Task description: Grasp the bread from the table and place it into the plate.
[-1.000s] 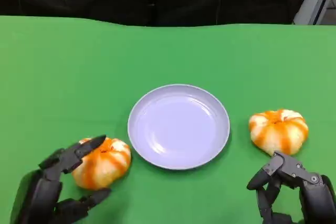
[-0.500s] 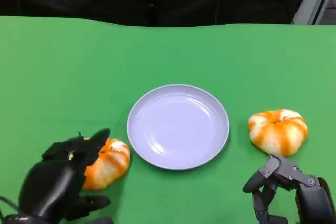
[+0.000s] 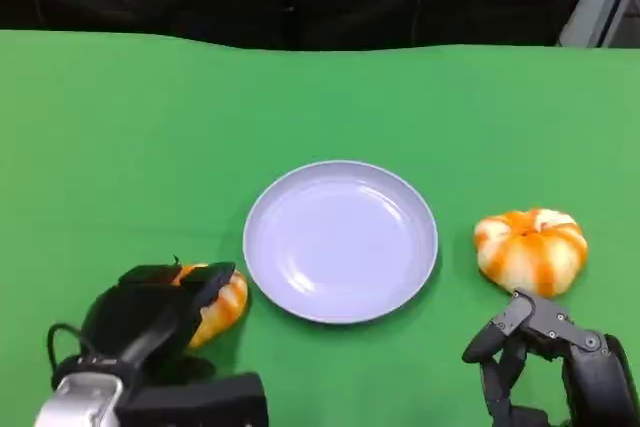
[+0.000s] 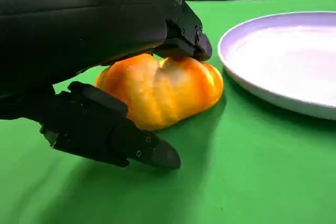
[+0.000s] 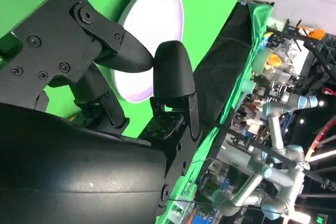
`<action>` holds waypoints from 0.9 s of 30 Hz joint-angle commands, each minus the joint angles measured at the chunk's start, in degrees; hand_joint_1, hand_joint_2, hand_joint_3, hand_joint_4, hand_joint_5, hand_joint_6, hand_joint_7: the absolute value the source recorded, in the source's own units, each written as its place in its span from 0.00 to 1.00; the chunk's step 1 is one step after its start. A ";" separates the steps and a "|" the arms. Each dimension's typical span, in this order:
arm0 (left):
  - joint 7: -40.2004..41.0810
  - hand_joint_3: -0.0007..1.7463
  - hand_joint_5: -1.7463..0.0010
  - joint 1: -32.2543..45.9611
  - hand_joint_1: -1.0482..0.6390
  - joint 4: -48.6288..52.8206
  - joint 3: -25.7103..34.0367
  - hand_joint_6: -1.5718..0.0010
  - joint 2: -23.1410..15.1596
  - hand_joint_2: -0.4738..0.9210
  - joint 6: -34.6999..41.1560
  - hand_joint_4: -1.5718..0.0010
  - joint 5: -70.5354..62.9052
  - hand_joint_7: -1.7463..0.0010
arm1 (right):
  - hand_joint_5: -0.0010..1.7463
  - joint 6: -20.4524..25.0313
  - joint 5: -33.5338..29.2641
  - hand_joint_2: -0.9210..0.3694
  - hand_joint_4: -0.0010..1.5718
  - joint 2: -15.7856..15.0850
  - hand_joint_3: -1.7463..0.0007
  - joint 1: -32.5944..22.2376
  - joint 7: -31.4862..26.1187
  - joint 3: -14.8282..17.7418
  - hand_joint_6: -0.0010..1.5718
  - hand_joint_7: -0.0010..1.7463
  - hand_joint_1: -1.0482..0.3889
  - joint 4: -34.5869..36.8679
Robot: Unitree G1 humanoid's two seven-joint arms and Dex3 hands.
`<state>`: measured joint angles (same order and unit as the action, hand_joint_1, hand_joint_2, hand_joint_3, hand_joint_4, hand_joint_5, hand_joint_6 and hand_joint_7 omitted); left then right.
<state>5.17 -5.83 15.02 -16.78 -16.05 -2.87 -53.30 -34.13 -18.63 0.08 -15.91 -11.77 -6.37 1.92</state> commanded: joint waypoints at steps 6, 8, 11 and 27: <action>18.34 0.61 0.01 -2.88 0.54 9.31 -0.27 0.38 -3.54 0.68 -10.24 0.43 3.74 0.37 | 1.00 -0.53 0.19 0.48 0.58 -0.08 0.23 0.20 -0.79 0.18 0.52 0.80 0.61 0.87; 20.12 0.64 0.00 -2.87 0.55 9.72 -0.45 0.42 -3.87 0.65 -11.24 0.43 4.20 0.28 | 1.00 -0.56 0.13 0.48 0.58 -0.07 0.22 0.23 -0.87 0.15 0.52 0.80 0.61 0.95; 27.38 0.71 0.00 -0.17 0.57 7.38 0.30 0.41 -5.42 0.58 -16.34 0.40 4.71 0.25 | 1.00 -0.61 0.22 0.48 0.58 0.13 0.22 0.38 -0.98 -0.08 0.52 0.80 0.61 1.31; 45.08 0.97 0.06 -0.67 0.55 5.44 -0.40 0.39 -8.49 0.39 -32.37 0.34 1.47 0.20 | 1.00 -0.73 -0.70 0.49 0.60 0.27 0.21 1.10 -2.32 -0.46 0.52 0.80 0.60 3.32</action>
<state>48.64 -5.02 20.24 -16.99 -23.95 -34.21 -51.51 -34.23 -19.48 0.42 -15.10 -13.35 -7.14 4.80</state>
